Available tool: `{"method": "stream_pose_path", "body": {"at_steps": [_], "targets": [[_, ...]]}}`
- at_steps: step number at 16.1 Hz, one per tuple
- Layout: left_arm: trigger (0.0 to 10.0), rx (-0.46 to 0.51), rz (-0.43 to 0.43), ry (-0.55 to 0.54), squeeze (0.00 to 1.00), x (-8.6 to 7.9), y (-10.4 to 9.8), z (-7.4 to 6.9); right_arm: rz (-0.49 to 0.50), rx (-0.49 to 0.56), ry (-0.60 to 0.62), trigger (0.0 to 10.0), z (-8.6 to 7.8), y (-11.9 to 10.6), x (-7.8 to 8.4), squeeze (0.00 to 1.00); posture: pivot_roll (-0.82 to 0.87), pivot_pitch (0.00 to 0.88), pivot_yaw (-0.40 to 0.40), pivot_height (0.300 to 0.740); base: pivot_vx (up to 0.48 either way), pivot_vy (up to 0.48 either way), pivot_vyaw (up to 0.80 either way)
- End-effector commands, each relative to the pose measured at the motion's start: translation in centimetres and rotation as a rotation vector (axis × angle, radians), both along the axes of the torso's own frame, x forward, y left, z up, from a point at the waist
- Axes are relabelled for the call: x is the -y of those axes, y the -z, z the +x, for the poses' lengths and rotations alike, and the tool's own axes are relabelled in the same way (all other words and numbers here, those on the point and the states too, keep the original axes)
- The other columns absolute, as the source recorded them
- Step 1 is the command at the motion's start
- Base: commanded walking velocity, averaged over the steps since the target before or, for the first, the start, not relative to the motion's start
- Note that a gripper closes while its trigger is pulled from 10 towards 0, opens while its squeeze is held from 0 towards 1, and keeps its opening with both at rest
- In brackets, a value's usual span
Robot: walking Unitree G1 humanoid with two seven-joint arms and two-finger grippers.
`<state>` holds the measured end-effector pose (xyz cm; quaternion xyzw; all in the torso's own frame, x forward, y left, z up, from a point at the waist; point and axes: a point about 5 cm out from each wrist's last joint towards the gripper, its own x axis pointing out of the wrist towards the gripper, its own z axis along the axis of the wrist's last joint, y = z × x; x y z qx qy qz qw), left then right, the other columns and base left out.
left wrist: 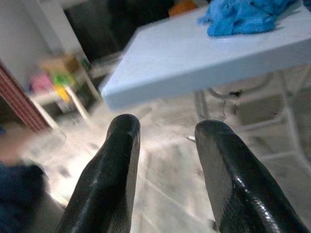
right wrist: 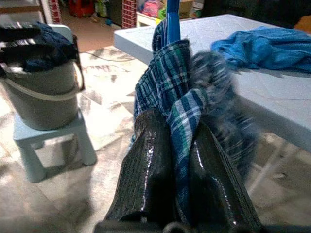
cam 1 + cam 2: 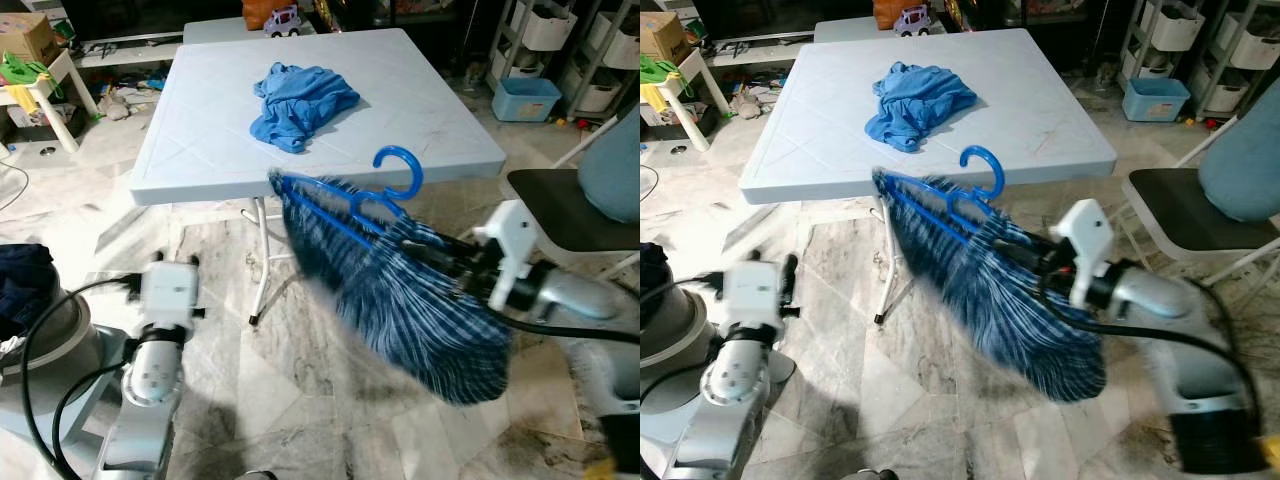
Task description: Hang hanger
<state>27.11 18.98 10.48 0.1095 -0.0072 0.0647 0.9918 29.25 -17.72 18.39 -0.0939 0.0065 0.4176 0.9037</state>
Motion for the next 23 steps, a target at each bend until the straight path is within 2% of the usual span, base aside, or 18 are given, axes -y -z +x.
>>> {"method": "stream_pose_path", "body": {"at_steps": [1, 3, 5, 7, 10, 11, 12, 13, 14, 18, 23], "targets": [[10.0, 0.016, -0.04, 0.041, 1.0, 0.4, -0.3, 0.3, 0.006, 0.024, -0.03, 10.0, -0.4, -0.4, -0.6, 0.0, -0.09, 0.075, 0.023, 0.74, 0.0, 0.0, 0.0], [10.0, 0.037, -0.058, 0.104, 1.0, 1.1, -0.6, 0.8, 0.037, -0.002, -0.085, 10.0, -1.0, -0.7, -1.2, 0.0, -0.1, 0.07, 0.028, 0.74, 0.0, 0.0, 0.0], [10.0, 0.049, -0.064, 0.118, 1.0, 1.3, -0.9, 1.1, 0.049, -0.014, -0.119, 10.0, -1.3, -0.9, -1.4, 0.0, -0.1, 0.068, 0.028, 0.74, 0.0, 0.0, 0.0], [10.0, 0.068, -0.067, 0.149, 1.0, 1.8, -1.4, 2.2, 0.071, -0.056, -0.2, 10.0, -2.1, -1.9, -1.2, 0.0, -0.11, 0.066, 0.036, 0.74, 0.0, 0.0, 0.0], [10.0, 0.056, -0.036, 0.195, 1.0, 2.2, -1.1, 2.5, 0.099, -0.089, -0.261, 10.0, -2.8, -3.1, -0.7, 0.0, -0.12, 0.065, 0.043, 0.74, 0.0, 0.0, 0.0], [10.0, 0.053, -0.047, 0.204, 0.88, 2.2, -1.0, 2.6, 0.114, -0.099, -0.284, 10.0, -3.0, -3.7, -0.6, 0.0, -0.12, 0.066, 0.044, 0.74, 0.0, 0.0, 0.0], [10.0, 0.053, -0.051, 0.207, 0.88, 2.2, -0.9, 2.6, 0.119, -0.103, -0.291, 10.0, -3.0, -3.9, -0.6, 0.0, -0.12, 0.066, 0.044, 0.74, 0.0, 0.0, 0.0], [4.5, 0.058, -0.062, 0.232, 0.0, 2.5, -0.9, 2.8, 0.129, -0.111, -0.313, 10.0, -3.3, -4.4, -0.6, 0.0, -0.13, 0.065, 0.045, 0.74, 0.0, 0.0, 0.0], [0.0, 0.059, -0.059, 0.25, 0.0, 2.8, -0.8, 2.9, 0.135, -0.116, -0.328, 10.0, -3.4, -4.8, -0.5, 0.0, -0.13, 0.065, 0.045, 0.74, 0.0, 0.0, 0.0], [0.0, 0.047, -0.048, 0.236, 0.0, 2.4, -0.2, 3.2, 0.162, -0.157, -0.389, 10.0, -4.3, -5.9, 0.0, 0.0, -0.14, 0.06, 0.046, 0.74, 0.0, 0.0, 0.0], [0.0, 0.056, -0.07, 0.171, 0.0, 1.6, -0.1, 3.9, 0.111, -0.237, -0.431, 10.0, -5.7, -5.0, 0.3, 0.0, -0.16, 0.056, 0.048, 0.74, 0.0, 0.0, 0.0]]}}
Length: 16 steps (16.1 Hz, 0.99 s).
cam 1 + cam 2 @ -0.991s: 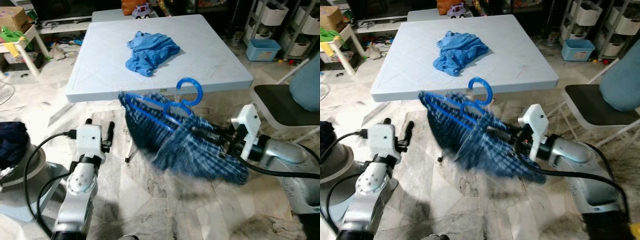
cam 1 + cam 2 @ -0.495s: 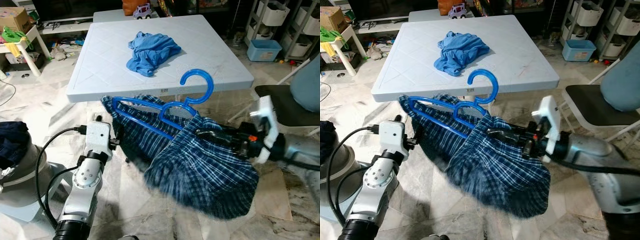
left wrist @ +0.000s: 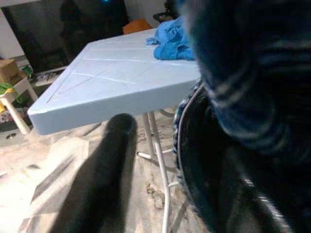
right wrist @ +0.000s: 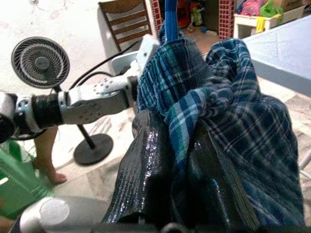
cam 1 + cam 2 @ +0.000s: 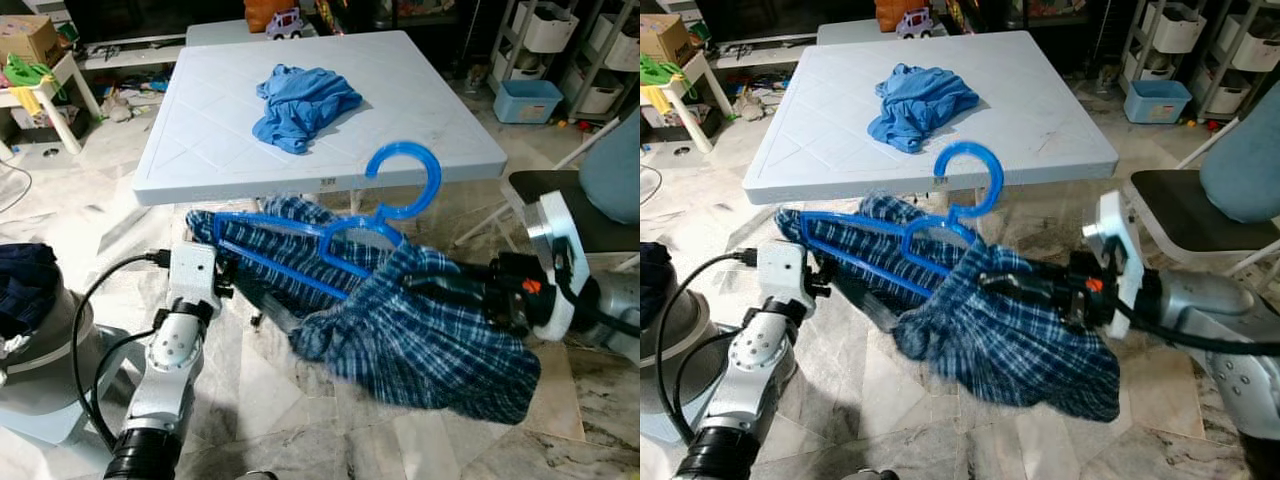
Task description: Hang hanger
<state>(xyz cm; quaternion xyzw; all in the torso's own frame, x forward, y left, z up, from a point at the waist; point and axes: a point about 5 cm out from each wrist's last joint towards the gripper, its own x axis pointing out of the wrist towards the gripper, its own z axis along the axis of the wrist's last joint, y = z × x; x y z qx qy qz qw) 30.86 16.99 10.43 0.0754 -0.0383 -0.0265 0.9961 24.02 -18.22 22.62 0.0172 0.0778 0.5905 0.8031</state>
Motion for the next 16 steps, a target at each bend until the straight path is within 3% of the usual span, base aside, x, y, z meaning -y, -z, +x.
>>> {"method": "stream_pose_path", "body": {"at_steps": [1, 3, 6, 11, 14, 16], "targets": [[0.0, 0.009, -0.002, -0.042, 0.0, -0.7, -0.1, 0.2, -0.03, 0.001, -0.068, 10.0, -1.0, -0.2, -0.2, 0.0, -0.16, 0.056, 0.049, 0.74, 0.0, 0.0, 0.0], [0.0, 0.015, -0.007, -0.076, 0.0, -1.4, -0.2, 0.2, -0.068, -0.028, -0.071, 10.0, -1.4, 0.8, 0.2, 0.0, -0.15, 0.056, 0.049, 0.74, 0.0, 0.0, 0.0], [0.0, 0.047, 0.004, -0.193, 0.0, -3.4, -1.0, 0.3, -0.239, -0.039, -0.023, 10.0, -1.2, 4.3, 1.5, 0.0, -0.15, 0.054, 0.046, 0.74, 0.0, 0.0, 0.0], [0.0, 0.038, 0.019, -0.252, 0.0, -4.6, -0.8, -0.2, -0.431, -0.044, -0.062, 10.0, -1.8, 7.1, 3.4, 0.0, -0.13, 0.051, 0.045, 0.74, 0.0, 0.0, 0.0], [0.0, 0.015, 0.019, -0.251, 0.0, -4.2, -0.3, -0.2, -0.418, -0.019, -0.073, 10.0, -1.5, 6.2, 4.3, 0.0, -0.13, 0.051, 0.045, 0.74, 0.0, 0.0, 0.0], [0.0, -0.051, 0.003, -0.216, 0.0, -3.3, 0.9, -0.4, -0.267, 0.028, 0.023, 10.0, 0.4, 3.8, 4.5, 0.0, -0.13, 0.051, 0.049, 0.74, 0.0, 0.0, 0.0]]}}
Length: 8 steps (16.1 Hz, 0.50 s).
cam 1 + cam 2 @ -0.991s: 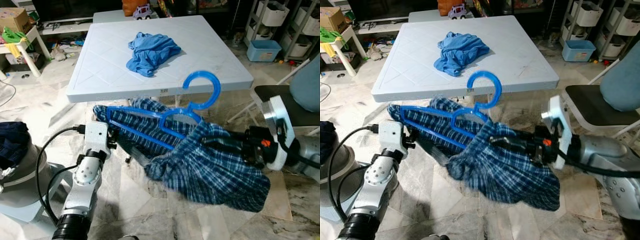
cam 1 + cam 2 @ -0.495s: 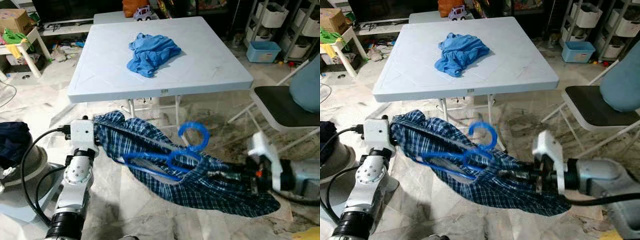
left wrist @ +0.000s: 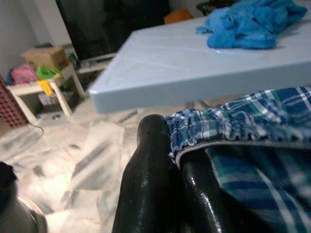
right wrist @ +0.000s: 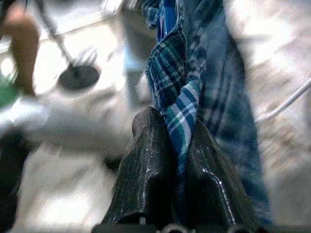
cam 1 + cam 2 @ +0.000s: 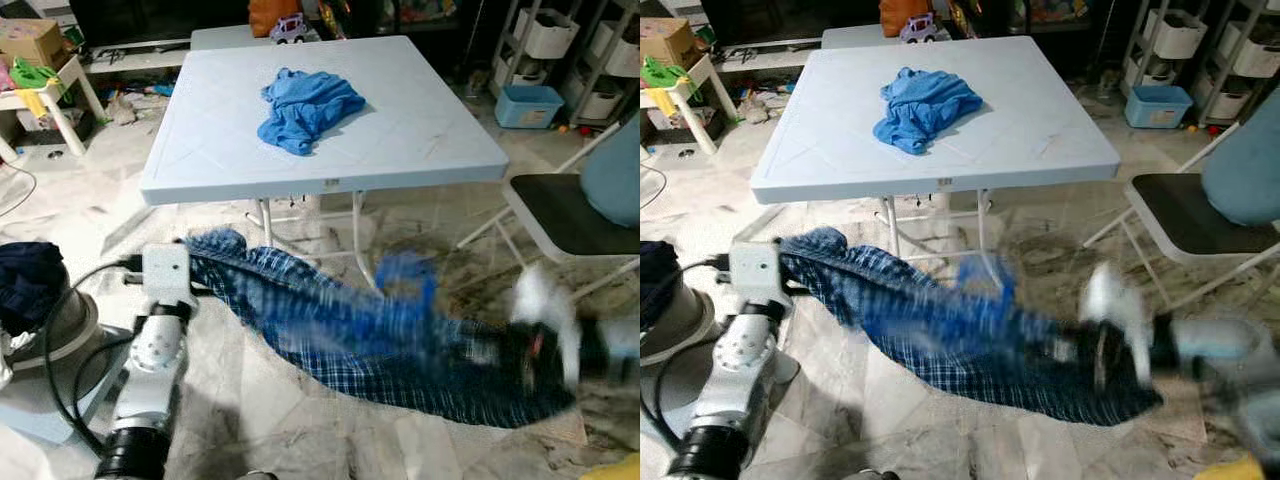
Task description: Hang hanger
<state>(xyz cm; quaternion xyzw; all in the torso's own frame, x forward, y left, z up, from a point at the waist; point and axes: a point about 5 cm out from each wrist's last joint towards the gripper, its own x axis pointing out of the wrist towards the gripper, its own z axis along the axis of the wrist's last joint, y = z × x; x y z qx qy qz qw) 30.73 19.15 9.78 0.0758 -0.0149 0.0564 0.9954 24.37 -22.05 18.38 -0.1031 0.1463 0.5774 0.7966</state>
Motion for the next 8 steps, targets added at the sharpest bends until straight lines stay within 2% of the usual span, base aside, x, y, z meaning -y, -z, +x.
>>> {"method": "stream_pose_path", "body": {"at_steps": [1, 5, 8], "targets": [[0.0, -0.03, 0.007, -0.025, 0.0, -0.8, 0.5, -0.4, 0.044, 0.011, 0.035, 10.0, 0.3, -1.1, 0.8, 0.0, -0.13, 0.051, 0.049, 0.74, 0.0, 0.0, 0.0], [0.0, -0.087, -0.017, 0.036, 0.0, 0.4, 1.8, -0.9, 0.232, 0.03, 0.077, 10.0, 1.5, -3.4, 0.8, 0.0, -0.13, 0.05, 0.049, 0.74, 0.0, 0.0, 0.0], [0.0, -0.131, -0.008, 0.048, 0.0, 0.3, 2.3, -1.0, 0.248, 0.024, 0.089, 10.0, 1.8, -3.3, 0.6, 0.0, -0.13, 0.05, 0.049, 0.74, 0.0, 0.0, 0.0]]}}
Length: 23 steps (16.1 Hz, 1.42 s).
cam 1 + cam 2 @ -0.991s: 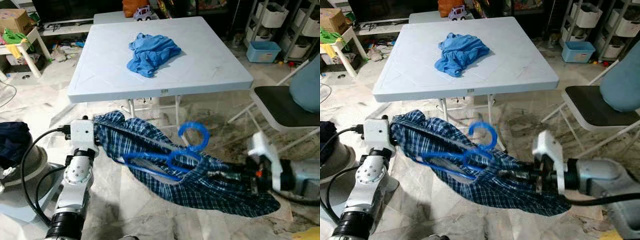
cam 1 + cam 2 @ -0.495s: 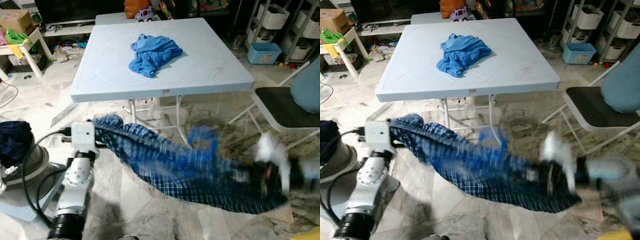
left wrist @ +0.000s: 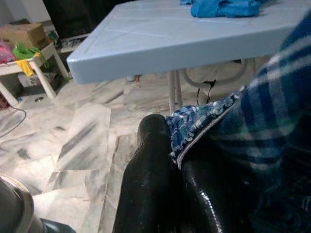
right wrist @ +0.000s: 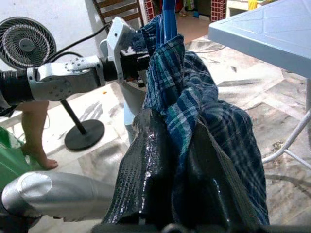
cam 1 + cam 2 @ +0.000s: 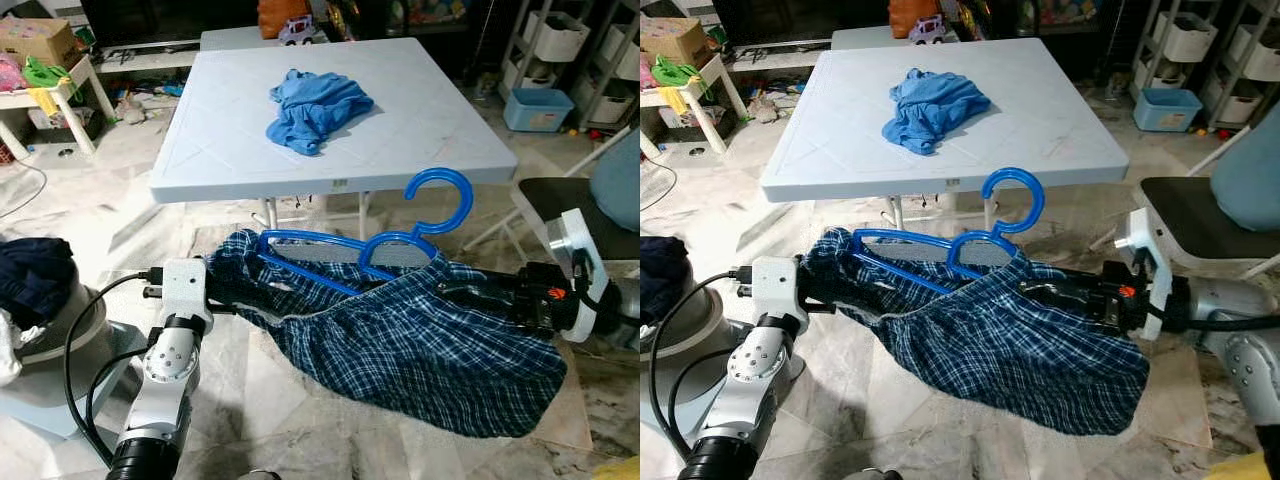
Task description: Hang hanger
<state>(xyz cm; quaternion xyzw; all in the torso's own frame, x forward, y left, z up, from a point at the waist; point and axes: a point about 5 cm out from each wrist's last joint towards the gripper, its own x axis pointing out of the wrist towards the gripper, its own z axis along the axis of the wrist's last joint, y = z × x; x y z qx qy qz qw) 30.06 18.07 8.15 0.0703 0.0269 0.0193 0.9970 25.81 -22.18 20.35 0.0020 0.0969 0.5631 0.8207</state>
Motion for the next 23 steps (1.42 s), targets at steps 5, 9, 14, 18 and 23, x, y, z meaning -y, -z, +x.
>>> {"method": "stream_pose_path", "body": {"at_steps": [5, 9, 14, 18, 23], "targets": [[10.0, -0.03, 0.052, -0.035, 0.0, -0.9, 0.5, -0.3, 0.0, 0.06, 0.023, 10.0, 0.3, -1.0, 0.2, 0.0, -0.13, 0.05, 0.049, 0.74, 0.0, 0.0, 0.0], [10.0, 0.341, -0.044, 0.125, 1.0, 2.3, -5.9, -1.1, -0.101, 0.225, 0.211, 10.0, 3.0, 0.3, -2.4, 0.0, -0.11, 0.056, 0.043, 0.74, 0.0, 0.0, 0.0], [10.0, 0.198, -0.029, 0.106, 1.0, 3.1, -3.6, -0.5, -0.066, 0.248, 0.155, 10.0, 2.9, 1.4, -5.8, 0.0, -0.1, 0.044, 0.042, 0.74, 0.0, 0.0, 0.0], [10.0, -0.025, 0.127, -0.124, 1.0, -1.3, -0.4, 0.0, -0.059, 0.333, 0.288, 10.0, 5.9, 1.3, -7.0, 0.0, -0.08, 0.015, 0.078, 0.74, 0.0, 0.0, 0.0], [10.0, 0.01, 0.079, -0.057, 1.0, -1.7, -0.9, 0.8, -0.087, 0.373, 0.266, 10.0, 8.6, 2.1, -9.1, 0.0, -0.08, 0.0, 0.124, 0.74, 0.0, 0.0, 0.0]]}}
